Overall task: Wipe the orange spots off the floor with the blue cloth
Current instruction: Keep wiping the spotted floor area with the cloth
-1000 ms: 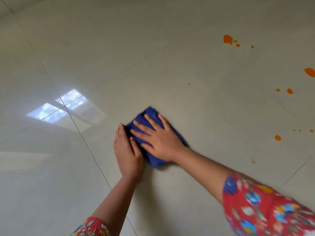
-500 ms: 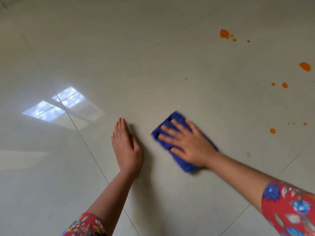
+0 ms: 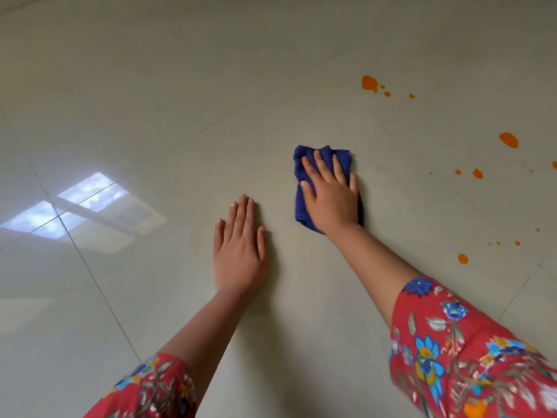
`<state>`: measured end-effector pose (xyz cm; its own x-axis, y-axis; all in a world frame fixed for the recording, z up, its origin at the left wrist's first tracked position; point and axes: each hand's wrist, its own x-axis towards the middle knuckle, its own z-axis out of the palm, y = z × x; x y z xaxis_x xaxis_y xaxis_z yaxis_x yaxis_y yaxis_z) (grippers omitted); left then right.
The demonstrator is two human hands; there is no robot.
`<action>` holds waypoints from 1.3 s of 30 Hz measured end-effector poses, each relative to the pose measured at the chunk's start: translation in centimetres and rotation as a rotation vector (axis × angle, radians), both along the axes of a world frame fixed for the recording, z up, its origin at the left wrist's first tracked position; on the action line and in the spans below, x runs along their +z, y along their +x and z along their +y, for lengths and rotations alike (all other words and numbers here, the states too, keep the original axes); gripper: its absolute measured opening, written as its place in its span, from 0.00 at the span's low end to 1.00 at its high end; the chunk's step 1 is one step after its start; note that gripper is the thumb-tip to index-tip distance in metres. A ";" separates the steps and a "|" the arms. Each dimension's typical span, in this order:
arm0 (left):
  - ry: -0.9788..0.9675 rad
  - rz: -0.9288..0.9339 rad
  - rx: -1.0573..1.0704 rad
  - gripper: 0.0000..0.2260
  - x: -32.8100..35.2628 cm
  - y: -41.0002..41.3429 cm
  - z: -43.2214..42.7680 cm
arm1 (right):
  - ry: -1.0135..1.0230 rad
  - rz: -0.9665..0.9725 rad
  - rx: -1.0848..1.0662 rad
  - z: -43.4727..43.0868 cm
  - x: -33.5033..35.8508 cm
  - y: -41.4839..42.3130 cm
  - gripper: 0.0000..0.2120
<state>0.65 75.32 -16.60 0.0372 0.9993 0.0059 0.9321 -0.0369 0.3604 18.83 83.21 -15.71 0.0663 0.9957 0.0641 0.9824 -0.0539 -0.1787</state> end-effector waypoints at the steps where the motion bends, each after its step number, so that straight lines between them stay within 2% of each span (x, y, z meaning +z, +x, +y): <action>1: -0.006 0.017 -0.010 0.25 -0.1 -0.1 0.2 | -0.003 0.005 0.080 -0.3 -0.1 -1.4 0.28; 4: -0.030 0.044 0.001 0.25 -0.2 0.2 0.2 | -0.063 -0.054 0.585 -1.1 -0.6 -2.9 0.26; 5: -0.036 0.044 0.001 0.25 0.0 0.2 0.1 | -0.055 -0.070 0.617 0.4 -0.6 -2.1 0.26; 6: -0.045 0.043 -0.003 0.25 0.1 0.3 0.0 | -0.048 -0.080 0.522 2.1 -0.8 -1.0 0.26; 9: -0.045 0.040 -0.002 0.25 0.4 0.0 0.2 | -0.080 -0.024 -0.065 6.5 -0.6 3.3 0.25; 11: -0.051 0.036 -0.005 0.25 0.3 0.1 0.2 | -0.077 -0.007 -0.251 5.9 -0.8 4.0 0.26; 12: -0.049 0.038 -0.001 0.25 0.3 0.1 0.2 | -0.045 -0.021 -0.202 4.7 -0.9 3.3 0.26; 13: -0.049 0.039 0.002 0.25 0.4 0.1 0.2 | -0.015 -0.023 -0.060 3.0 -0.8 2.3 0.27; 16: -0.057 0.042 -0.003 0.25 0.4 0.2 0.2 | -0.081 -0.089 0.580 -2.2 -0.4 2.3 0.27; 17: -0.061 0.041 0.000 0.25 0.4 0.2 0.3 | -0.089 -0.105 0.652 -1.6 -0.3 3.5 0.27; 18: -0.064 0.036 0.007 0.25 0.3 0.2 0.3 | -0.075 -0.114 0.583 -0.2 -0.5 4.7 0.27; 21: -0.074 0.038 0.010 0.25 0.4 0.2 0.3 | -0.072 -0.065 -0.034 4.4 -0.3 6.3 0.27; 22: -0.070 0.041 0.011 0.25 0.4 0.2 0.3 | -0.068 -0.056 -0.104 4.6 -0.3 5.4 0.27; 23: -0.066 0.038 0.013 0.25 0.4 0.2 0.5 | -0.046 -0.063 -0.053 3.8 -0.4 4.2 0.28; 26: -0.067 0.037 0.013 0.25 0.5 0.2 0.5 | -0.052 -0.134 0.469 -3.6 -0.3 3.0 0.27; 28: -0.069 0.030 0.016 0.25 0.5 0.1 0.4 | -0.087 -0.130 0.596 -6.2 0.0 6.1 0.27; 30: -0.072 0.030 0.018 0.26 0.6 0.3 0.3 | -0.067 -0.179 0.484 -4.8 -0.4 9.5 0.27; 32: -0.073 0.042 0.019 0.26 0.7 0.3 0.4 | -0.048 -0.193 0.212 -1.8 -0.5 11.3 0.27; 34: -0.071 0.038 0.022 0.26 0.7 0.4 0.4 | -0.041 -0.139 0.034 -0.5 -0.3 9.7 0.28; 35: -0.074 0.038 0.020 0.26 0.5 0.3 0.5 | -0.013 -0.126 0.041 -1.2 -0.5 7.9 0.28; 36: -0.077 0.042 0.016 0.26 0.5 0.3 0.5 | -0.004 -0.121 0.141 -3.2 -0.8 6.2 0.28; 39: -0.062 0.027 0.015 0.27 0.7 0.0 0.9 | -0.077 -0.129 0.623 -12.4 -0.3 5.0 0.28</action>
